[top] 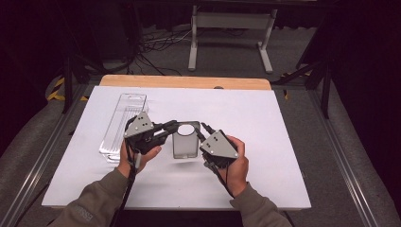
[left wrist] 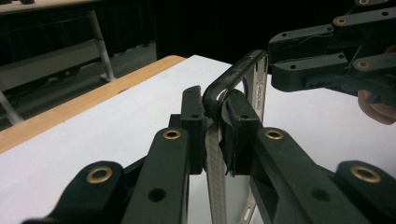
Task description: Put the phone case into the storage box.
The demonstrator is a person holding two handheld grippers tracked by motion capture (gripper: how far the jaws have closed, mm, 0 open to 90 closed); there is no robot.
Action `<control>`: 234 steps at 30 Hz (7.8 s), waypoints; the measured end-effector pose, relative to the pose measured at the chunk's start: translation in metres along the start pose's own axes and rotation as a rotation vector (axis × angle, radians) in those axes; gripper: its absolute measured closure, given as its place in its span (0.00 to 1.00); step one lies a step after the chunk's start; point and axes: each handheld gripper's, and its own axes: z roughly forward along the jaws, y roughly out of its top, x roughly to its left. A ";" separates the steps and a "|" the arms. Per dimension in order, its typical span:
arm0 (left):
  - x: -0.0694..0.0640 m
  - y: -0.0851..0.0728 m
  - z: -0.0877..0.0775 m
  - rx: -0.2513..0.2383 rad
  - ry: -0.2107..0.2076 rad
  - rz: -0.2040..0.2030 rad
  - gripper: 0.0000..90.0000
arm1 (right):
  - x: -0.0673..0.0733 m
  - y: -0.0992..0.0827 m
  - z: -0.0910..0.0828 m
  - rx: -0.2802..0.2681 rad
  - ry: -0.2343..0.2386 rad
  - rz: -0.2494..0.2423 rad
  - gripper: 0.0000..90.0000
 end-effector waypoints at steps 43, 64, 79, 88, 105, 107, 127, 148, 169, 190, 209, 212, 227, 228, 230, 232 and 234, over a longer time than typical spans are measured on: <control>0.008 0.000 -0.018 -0.028 0.008 0.036 0.89 | -0.014 -0.043 -0.012 0.000 0.161 0.052 0.21; 0.006 0.001 -0.021 -0.035 0.007 0.044 0.89 | -0.028 -0.077 -0.038 0.050 0.155 0.051 0.21; 0.007 0.004 -0.027 -0.046 0.012 0.051 0.89 | -0.032 -0.101 -0.054 0.097 0.159 0.076 0.20; 0.009 0.009 -0.035 -0.070 0.020 0.055 0.89 | -0.033 -0.108 -0.061 0.094 0.163 0.092 0.19; 0.019 0.021 -0.061 -0.124 0.062 0.062 0.89 | -0.035 -0.107 -0.062 0.082 0.157 0.091 0.19; 0.021 0.022 -0.064 -0.119 0.062 0.064 0.89 | -0.035 -0.107 -0.062 0.081 0.158 0.092 0.19; 0.046 0.025 -0.093 -0.155 0.155 0.056 0.89 | -0.037 -0.108 -0.061 0.079 0.164 0.108 0.20; 0.058 0.022 -0.101 -0.156 0.210 0.050 0.89 | -0.036 -0.106 -0.060 0.080 0.180 0.118 0.20; 0.072 0.019 -0.117 -0.180 0.288 0.035 0.89 | -0.036 -0.106 -0.061 0.080 0.179 0.112 0.20; 0.082 0.014 -0.120 -0.160 0.340 0.036 0.89 | -0.035 -0.104 -0.063 0.063 0.175 0.110 0.20; 0.094 0.006 -0.120 -0.135 0.370 0.021 0.89 | -0.035 -0.104 -0.063 0.061 0.171 0.108 0.20; 0.097 0.005 -0.119 -0.133 0.376 0.014 0.89 | -0.035 -0.104 -0.062 0.060 0.172 0.111 0.20; 0.117 -0.005 -0.115 -0.117 0.392 -0.017 0.89 | -0.034 -0.105 -0.060 0.068 0.175 0.112 0.20; 0.117 -0.005 -0.115 -0.117 0.392 -0.017 0.89 | -0.034 -0.105 -0.060 0.068 0.175 0.112 0.20; 0.120 -0.005 -0.114 -0.116 0.396 -0.015 0.89 | -0.034 -0.105 -0.060 0.071 0.177 0.112 0.20; 0.122 -0.005 -0.113 -0.113 0.399 -0.012 0.89 | -0.034 -0.105 -0.059 0.073 0.179 0.114 0.20; 0.125 -0.005 -0.111 -0.104 0.404 -0.002 0.89 | -0.033 -0.106 -0.058 0.076 0.180 0.113 0.20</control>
